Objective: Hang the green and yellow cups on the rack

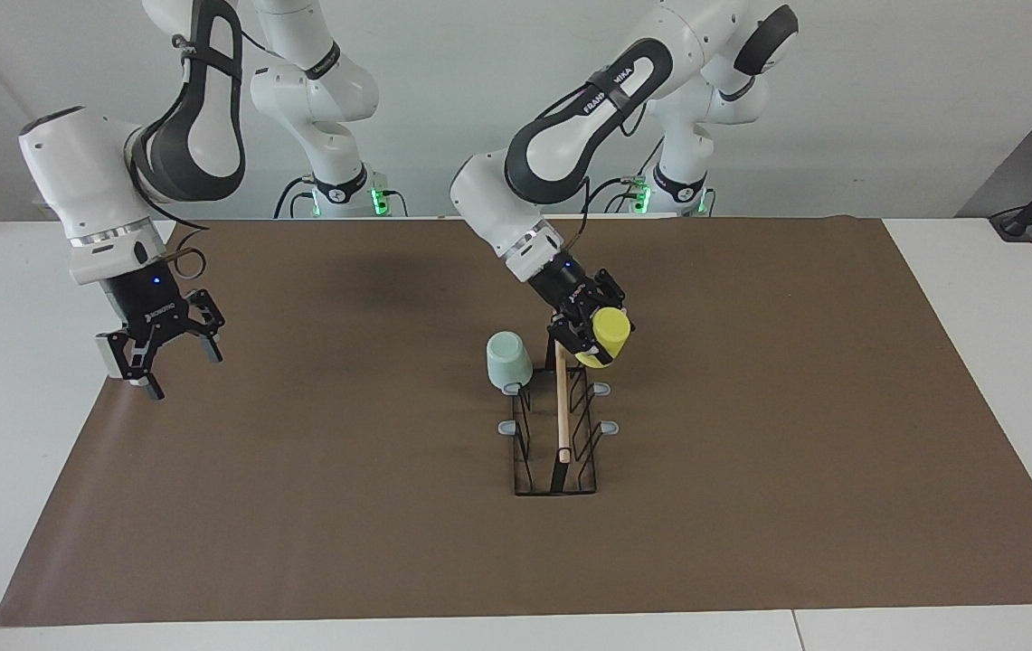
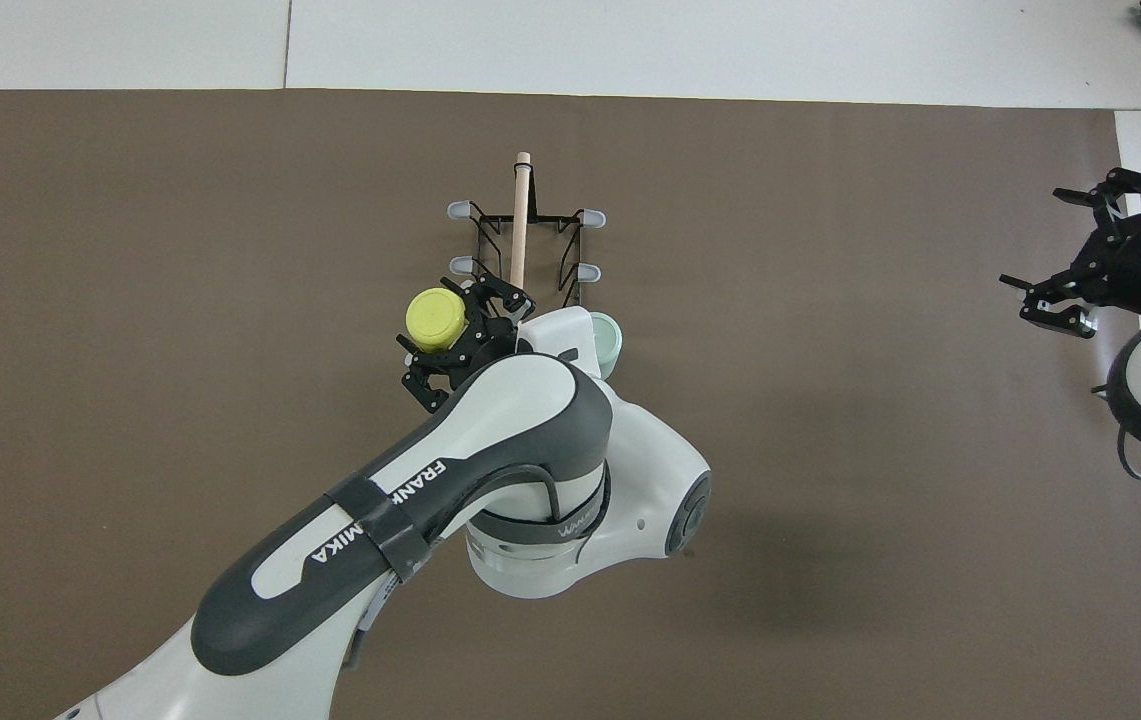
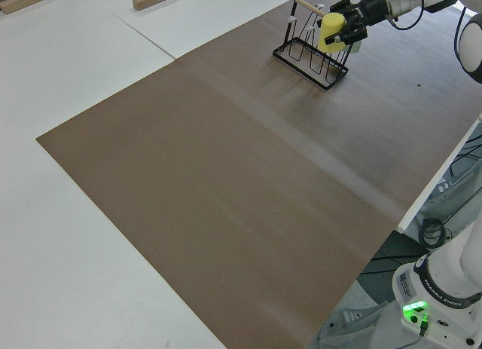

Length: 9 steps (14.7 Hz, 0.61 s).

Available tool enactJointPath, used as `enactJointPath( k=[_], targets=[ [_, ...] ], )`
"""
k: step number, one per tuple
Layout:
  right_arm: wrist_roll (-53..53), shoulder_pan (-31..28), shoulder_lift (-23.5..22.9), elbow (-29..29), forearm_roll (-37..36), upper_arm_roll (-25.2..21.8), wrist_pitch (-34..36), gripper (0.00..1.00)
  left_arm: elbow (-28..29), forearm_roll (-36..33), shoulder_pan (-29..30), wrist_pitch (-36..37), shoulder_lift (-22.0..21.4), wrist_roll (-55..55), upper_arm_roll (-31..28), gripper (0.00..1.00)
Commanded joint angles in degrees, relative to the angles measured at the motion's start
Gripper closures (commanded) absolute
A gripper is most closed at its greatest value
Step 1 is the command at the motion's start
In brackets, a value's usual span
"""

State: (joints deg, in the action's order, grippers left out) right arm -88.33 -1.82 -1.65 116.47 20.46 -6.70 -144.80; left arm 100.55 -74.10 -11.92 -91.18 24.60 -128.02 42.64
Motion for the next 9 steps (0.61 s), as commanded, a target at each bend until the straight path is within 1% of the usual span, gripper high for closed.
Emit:
enactJointPath(
  k=[1,3,6,7,8,9],
  targets=[
    [9.3,0.1,0.7,-1.4,-9.8,0.4,1.4,0.00,-0.9,0.2,-1.4,2.1,-0.1,-0.7,-0.2,0.00],
    [16.2,0.2,1.0,-2.4,-14.6,0.6,3.7,0.00,-1.1,0.3,-1.7,2.4,-0.2,-0.2,-0.2,0.00],
    [27.6,0.2,2.0,-4.3,-20.4,1.2,9.7,0.00,-1.4,0.6,-2.1,2.2,-1.5,1.8,-0.3,0.00],
    [32.8,0.2,2.5,-4.5,-22.3,1.3,11.6,0.00,-1.5,2.3,-1.9,1.8,-2.4,3.6,-0.4,0.00],
    [38.2,0.2,3.1,-4.5,-23.5,1.7,13.5,0.00,-1.5,4.6,-1.6,1.7,-3.5,8.1,-0.7,0.00],
    [43.5,0.9,3.5,-4.8,-24.3,2.0,15.7,0.00,-1.0,7.7,-1.4,1.7,-5.4,14.1,-1.1,0.00]
  ],
)
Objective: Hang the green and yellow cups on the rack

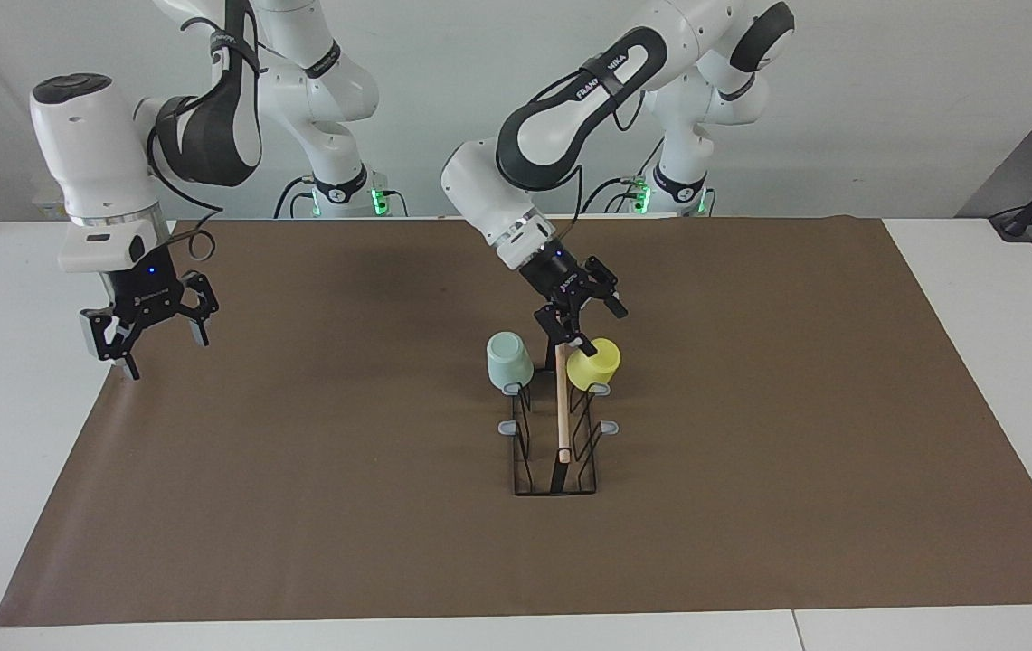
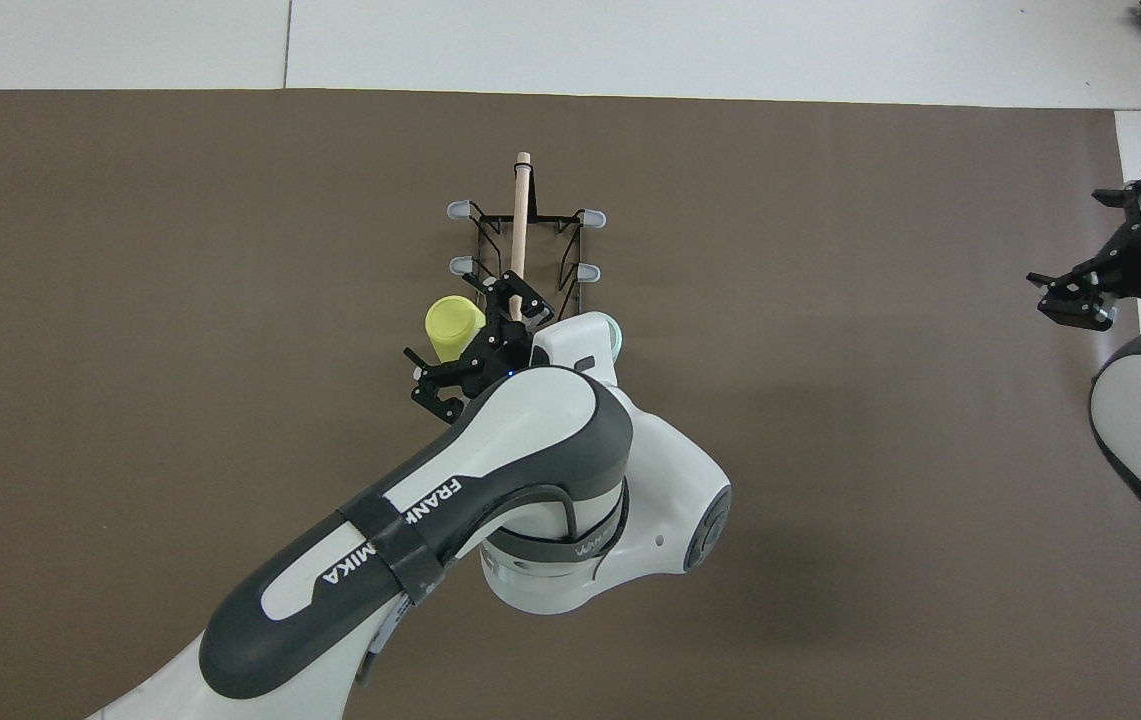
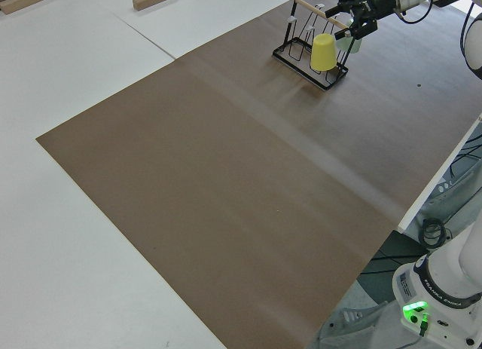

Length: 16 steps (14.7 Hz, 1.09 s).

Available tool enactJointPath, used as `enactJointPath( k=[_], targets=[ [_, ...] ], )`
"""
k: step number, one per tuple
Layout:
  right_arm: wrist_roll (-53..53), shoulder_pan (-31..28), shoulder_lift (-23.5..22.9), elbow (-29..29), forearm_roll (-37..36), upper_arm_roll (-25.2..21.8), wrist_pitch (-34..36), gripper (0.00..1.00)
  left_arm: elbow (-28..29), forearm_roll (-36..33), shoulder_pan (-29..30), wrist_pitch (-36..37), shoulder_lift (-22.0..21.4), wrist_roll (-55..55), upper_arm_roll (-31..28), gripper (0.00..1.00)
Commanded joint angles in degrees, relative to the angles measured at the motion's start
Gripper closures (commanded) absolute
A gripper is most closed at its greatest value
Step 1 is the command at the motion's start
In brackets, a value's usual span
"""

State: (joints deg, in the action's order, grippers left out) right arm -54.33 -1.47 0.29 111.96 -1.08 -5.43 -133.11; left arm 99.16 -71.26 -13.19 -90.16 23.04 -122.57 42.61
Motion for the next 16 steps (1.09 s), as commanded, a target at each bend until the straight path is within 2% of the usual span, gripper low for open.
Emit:
enactJointPath(
  k=[1,5,8,10,12,14,16],
  targets=[
    [15.1,1.5,2.0,-0.9,-3.3,0.8,6.7,0.00,0.6,7.9,0.2,0.7,-5.1,14.6,-1.9,0.00],
    [34.1,4.2,2.1,-6.2,-5.2,0.9,18.9,0.00,2.3,14.2,0.2,-0.1,-10.5,33.7,-7.3,0.00],
    [48.1,4.4,2.0,-10.3,-4.7,1.9,28.5,0.00,3.4,19.7,0.2,-4.9,-15.0,46.5,-13.2,0.00],
    [56.4,4.5,1.8,-13.9,-3.7,2.4,36.2,0.00,3.1,22.5,0.1,-8.1,-16.0,59.5,-18.0,0.00],
    [57.7,3.5,1.1,-18.0,1.0,2.1,42.6,0.00,2.6,28.4,0.1,-12.9,-18.5,70.2,-23.5,0.00],
    [57.2,2.2,0.5,-18.5,2.7,1.8,43.0,0.00,3.1,37.2,0.1,-16.7,-22.5,84.6,-30.2,0.00],
    [56.2,2.3,0.7,-18.2,2.5,1.9,43.4,0.00,2.8,49.1,0.2,-16.7,-25.8,99.6,-36.9,0.00]
  ],
)
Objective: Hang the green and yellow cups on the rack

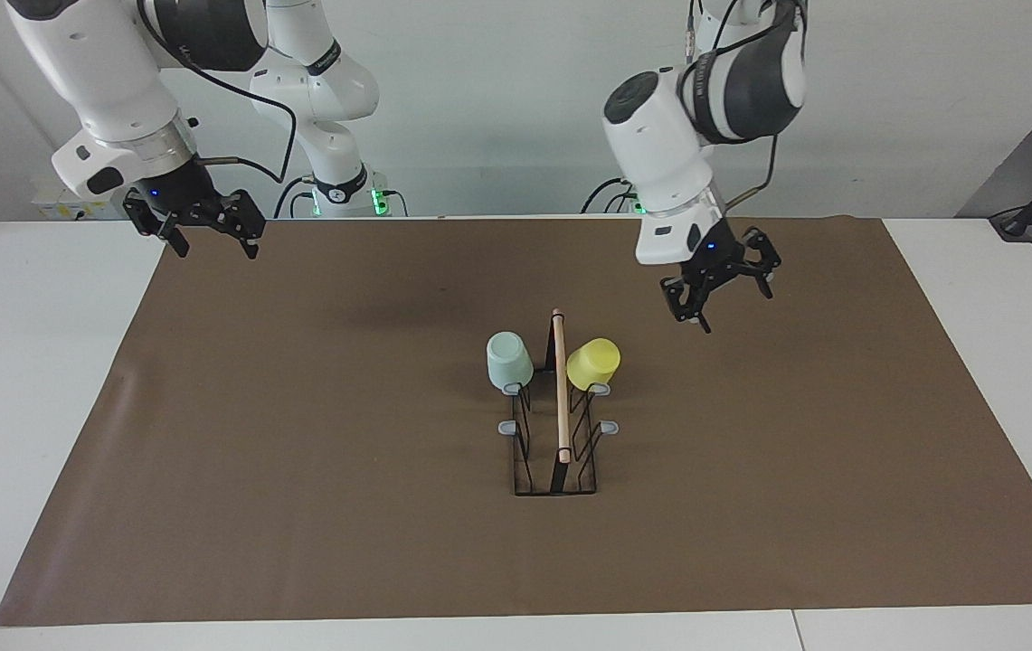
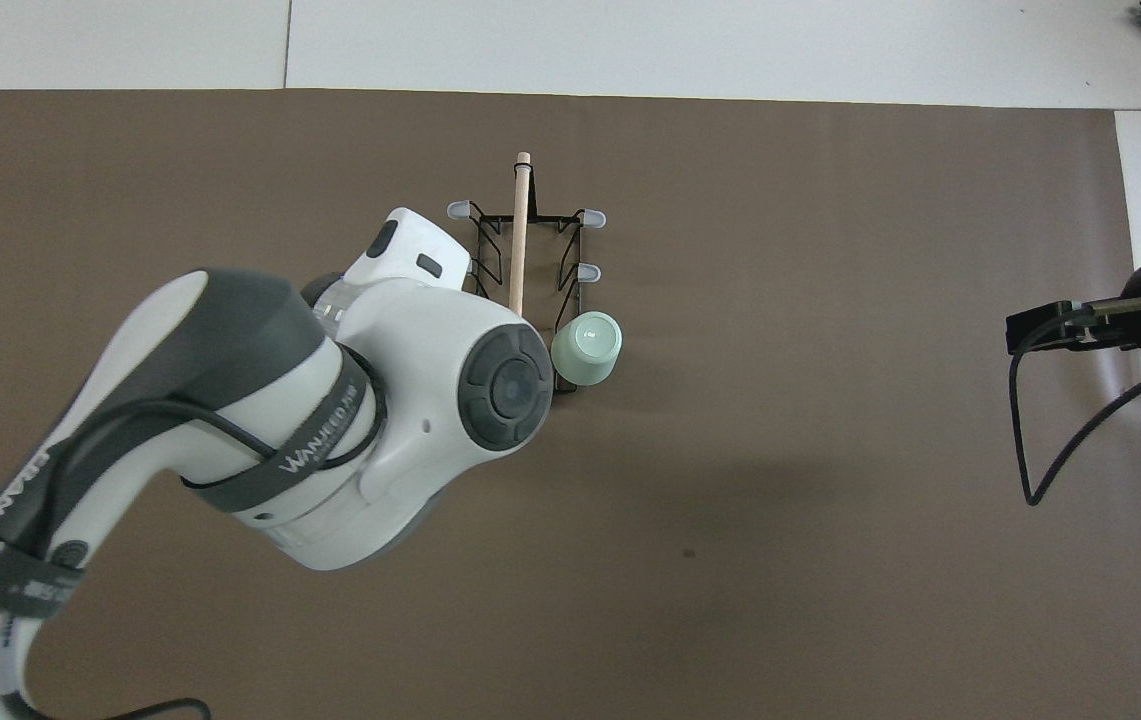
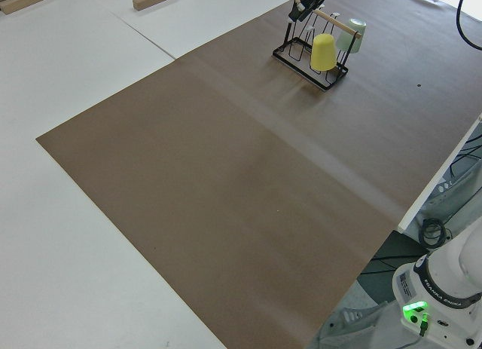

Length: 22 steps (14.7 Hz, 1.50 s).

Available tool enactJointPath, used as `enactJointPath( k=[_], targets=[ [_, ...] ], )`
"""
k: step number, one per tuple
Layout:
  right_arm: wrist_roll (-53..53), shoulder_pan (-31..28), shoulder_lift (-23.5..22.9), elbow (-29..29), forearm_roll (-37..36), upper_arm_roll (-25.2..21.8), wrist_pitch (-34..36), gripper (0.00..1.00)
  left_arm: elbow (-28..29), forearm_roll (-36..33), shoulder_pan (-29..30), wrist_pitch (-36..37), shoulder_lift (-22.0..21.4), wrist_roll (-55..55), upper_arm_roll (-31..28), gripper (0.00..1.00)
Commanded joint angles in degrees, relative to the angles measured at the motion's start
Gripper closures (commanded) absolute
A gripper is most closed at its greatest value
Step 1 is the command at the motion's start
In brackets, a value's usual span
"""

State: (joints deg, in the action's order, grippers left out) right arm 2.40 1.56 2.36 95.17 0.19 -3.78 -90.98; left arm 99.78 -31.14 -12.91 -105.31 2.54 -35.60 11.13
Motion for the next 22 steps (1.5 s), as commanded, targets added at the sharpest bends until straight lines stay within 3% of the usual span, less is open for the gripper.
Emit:
enactJointPath(
  k=[1,4,9,16,22],
  targets=[
    [-0.8,-0.4,-1.3,-1.3,0.7,0.3,1.2,0.00,2.2,13.1,-0.1,-1.6,-6.3,18.3,-8.1,0.00],
    [-5.8,-0.4,-1.6,-2.2,-1.0,0.3,2.9,0.00,1.9,22.5,1.1,-0.6,-7.5,32.3,-13.9,0.00],
    [-6.2,0.0,-2.4,-4.5,-3.6,0.9,4.9,0.00,-2.0,32.8,8.1,3.4,-6.6,42.0,-13.9,0.00],
    [-4.4,0.0,-2.1,-4.3,0.6,1.1,4.8,0.00,-11.6,32.6,9.1,11.5,-0.4,41.9,-13.9,0.01],
    [-5.0,-0.7,-1.3,-2.7,0.8,0.9,4.3,0.00,-10.9,32.3,8.8,13.4,-1.3,42.6,-13.9,0.00]
  ],
)
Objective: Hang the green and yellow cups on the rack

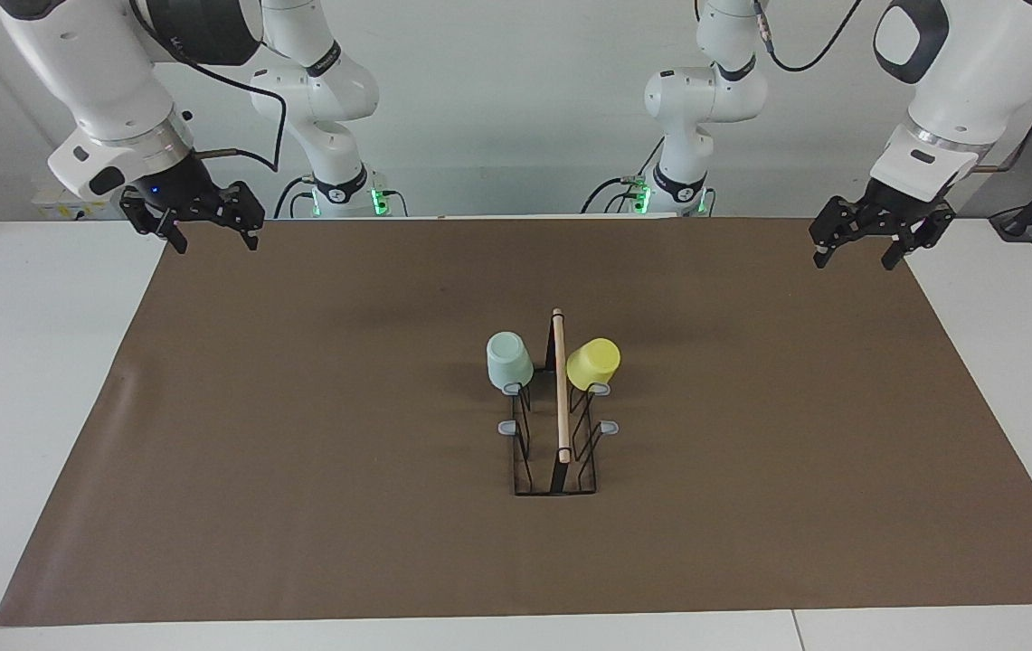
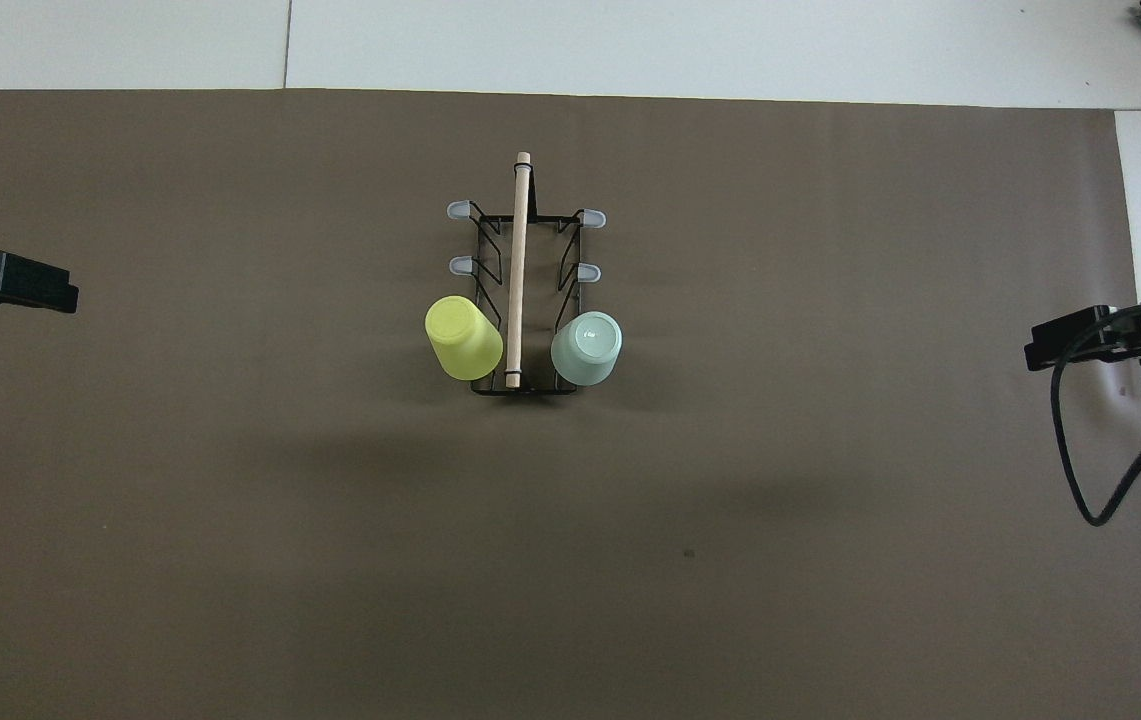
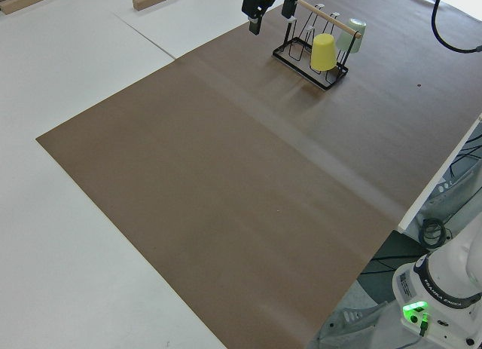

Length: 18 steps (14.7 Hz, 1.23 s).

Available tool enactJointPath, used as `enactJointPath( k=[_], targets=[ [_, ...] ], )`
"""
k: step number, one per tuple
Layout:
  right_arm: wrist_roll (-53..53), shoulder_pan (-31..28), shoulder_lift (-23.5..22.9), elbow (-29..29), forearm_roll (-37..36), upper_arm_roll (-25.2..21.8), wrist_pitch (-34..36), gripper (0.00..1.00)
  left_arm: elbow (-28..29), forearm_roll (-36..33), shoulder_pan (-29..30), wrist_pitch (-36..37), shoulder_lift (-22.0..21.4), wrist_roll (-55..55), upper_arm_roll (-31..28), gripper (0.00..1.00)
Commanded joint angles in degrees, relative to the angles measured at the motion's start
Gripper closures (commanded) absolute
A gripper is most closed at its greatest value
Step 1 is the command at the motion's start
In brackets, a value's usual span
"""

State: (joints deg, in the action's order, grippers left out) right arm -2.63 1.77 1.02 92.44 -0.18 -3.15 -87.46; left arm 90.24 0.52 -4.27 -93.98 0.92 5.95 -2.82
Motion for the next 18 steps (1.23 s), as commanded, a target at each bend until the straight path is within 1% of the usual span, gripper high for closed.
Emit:
enactJointPath(
  k=[1,3,4,6,18],
  targets=[
    [0.1,-0.9,0.0,0.0,1.2,0.3,0.8,0.00,-0.4,0.6,0.2,2.0,-0.4,1.1,0.0,0.00],
    [0.1,-0.7,0.0,0.0,1.2,0.3,0.8,0.00,3.3,0.6,0.1,1.9,-3.0,0.7,0.0,0.00],
    [0.1,-0.7,0.0,0.0,1.2,0.3,0.8,0.00,4.6,0.6,0.1,1.8,-3.5,0.6,0.0,0.00],
    [0.1,-0.8,0.0,0.0,1.2,0.3,0.8,0.00,4.9,0.5,0.2,0.9,-3.7,0.4,0.1,0.00],
    [0.1,-0.8,0.0,0.0,1.2,0.3,0.8,0.00,4.9,0.7,0.9,1.0,-3.8,1.3,0.0,0.00]
  ],
)
